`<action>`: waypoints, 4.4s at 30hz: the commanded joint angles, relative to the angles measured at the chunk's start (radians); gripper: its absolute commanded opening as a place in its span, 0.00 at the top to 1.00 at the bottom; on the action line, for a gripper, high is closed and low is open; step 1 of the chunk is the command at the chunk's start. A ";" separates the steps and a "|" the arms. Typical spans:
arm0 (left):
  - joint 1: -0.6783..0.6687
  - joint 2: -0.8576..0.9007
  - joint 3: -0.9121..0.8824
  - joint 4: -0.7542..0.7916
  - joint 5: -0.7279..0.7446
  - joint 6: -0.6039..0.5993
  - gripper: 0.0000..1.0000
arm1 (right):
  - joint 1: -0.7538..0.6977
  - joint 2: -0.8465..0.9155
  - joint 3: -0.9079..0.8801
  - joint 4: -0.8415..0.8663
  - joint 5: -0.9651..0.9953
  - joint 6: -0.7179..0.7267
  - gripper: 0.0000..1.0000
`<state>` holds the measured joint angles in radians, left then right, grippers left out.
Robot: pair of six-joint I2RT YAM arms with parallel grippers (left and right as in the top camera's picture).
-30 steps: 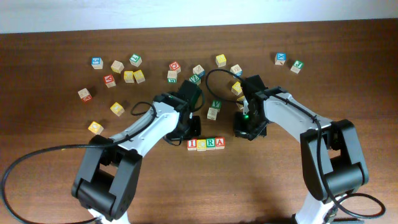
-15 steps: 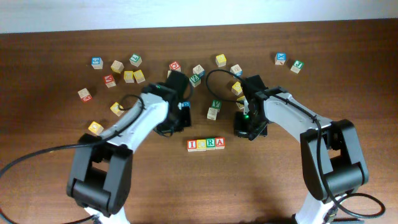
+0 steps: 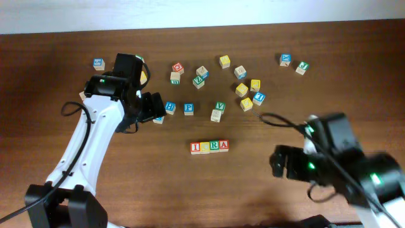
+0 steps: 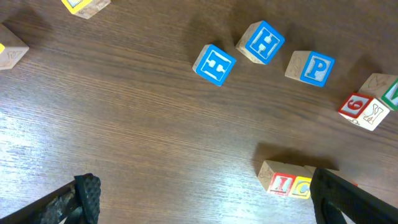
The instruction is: Spell out ICRA
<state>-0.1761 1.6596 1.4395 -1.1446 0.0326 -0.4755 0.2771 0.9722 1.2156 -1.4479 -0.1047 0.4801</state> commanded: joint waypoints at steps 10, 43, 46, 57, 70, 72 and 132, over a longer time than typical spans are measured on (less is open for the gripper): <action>0.002 -0.010 0.013 -0.001 -0.007 0.002 0.01 | -0.002 -0.224 -0.050 -0.101 0.012 0.033 0.02; 0.000 -0.010 0.013 -0.001 -0.007 0.002 0.01 | -0.193 -0.969 -1.207 1.431 0.027 -0.267 0.02; 0.000 -0.010 0.013 -0.001 -0.007 0.002 0.01 | -0.195 -0.969 -1.210 1.436 0.026 -0.311 0.02; 0.000 -0.010 0.013 -0.001 -0.007 0.002 0.01 | -0.195 -0.969 -1.210 1.369 0.069 -0.377 0.02; 0.000 -0.010 0.013 -0.001 -0.007 0.002 0.01 | -0.225 -0.969 -1.210 1.366 0.076 -0.467 0.02; 0.000 -0.010 0.013 -0.001 -0.007 0.002 0.01 | -0.225 -0.969 -1.210 1.366 0.076 -0.446 0.02; 0.184 -0.924 -0.642 0.351 0.083 0.380 0.01 | -0.225 -0.969 -1.210 1.369 0.072 -0.473 0.02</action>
<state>0.0017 0.8024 0.8242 -0.7998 0.1013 -0.1139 0.0593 0.0113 0.0128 -0.0742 -0.0410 0.0147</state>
